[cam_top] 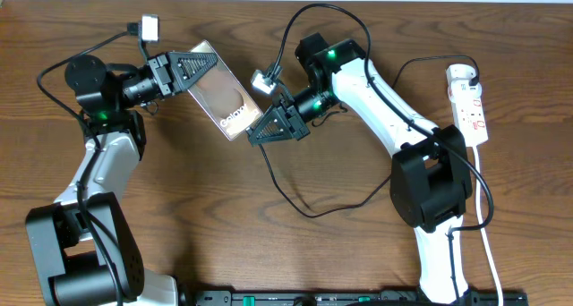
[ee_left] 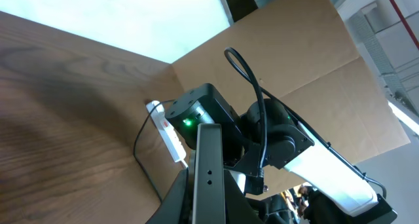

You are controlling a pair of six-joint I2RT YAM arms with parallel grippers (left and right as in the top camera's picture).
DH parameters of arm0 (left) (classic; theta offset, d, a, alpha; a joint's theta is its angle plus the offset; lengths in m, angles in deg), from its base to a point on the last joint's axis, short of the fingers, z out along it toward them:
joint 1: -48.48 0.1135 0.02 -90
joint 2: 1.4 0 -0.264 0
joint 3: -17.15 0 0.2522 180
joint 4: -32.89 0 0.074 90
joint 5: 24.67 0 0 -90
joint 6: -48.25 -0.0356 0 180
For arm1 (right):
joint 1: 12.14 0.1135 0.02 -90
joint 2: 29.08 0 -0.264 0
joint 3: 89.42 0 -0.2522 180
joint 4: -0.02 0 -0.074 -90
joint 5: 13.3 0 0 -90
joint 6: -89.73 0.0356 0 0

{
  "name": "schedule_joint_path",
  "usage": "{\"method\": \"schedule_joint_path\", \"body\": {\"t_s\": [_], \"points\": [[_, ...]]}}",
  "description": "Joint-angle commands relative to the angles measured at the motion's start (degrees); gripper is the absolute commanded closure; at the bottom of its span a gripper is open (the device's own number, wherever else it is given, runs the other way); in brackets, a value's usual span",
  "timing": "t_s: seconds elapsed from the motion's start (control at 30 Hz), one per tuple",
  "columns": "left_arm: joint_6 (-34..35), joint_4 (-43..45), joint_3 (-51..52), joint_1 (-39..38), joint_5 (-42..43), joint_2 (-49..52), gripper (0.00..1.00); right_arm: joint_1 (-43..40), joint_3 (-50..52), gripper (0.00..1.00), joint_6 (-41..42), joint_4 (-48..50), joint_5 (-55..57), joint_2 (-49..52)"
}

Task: Plug charger to phone and switch on socket
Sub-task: 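Push the connector into the phone's port with the right gripper, then open the right gripper off the connector and lower the phone with the left gripper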

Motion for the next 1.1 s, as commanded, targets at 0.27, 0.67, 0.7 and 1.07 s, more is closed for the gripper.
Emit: {"method": "schedule_joint_path", "body": {"t_s": [0.27,0.67,0.7,1.07], "points": [[-1.27,-0.15,1.73,-6.51,8.09,-1.16,0.93,-0.31,-1.14,0.98,0.70,1.88,-9.01,-0.42],[-1.29,-0.13,2.99,-6.78,8.07,-1.16,0.93,-0.31,-1.14,0.98,0.70,1.90,-8.98,-0.39],[-1.29,-0.13,2.99,-6.78,8.07,-1.16,0.93,-0.31,-1.14,0.98,0.70,1.88,-8.98,-0.39],[-1.29,-0.13,2.99,-6.60,8.07,-1.16,0.93,-0.31,-1.14,0.14,0.68,1.86,-8.57,-0.42]]}}
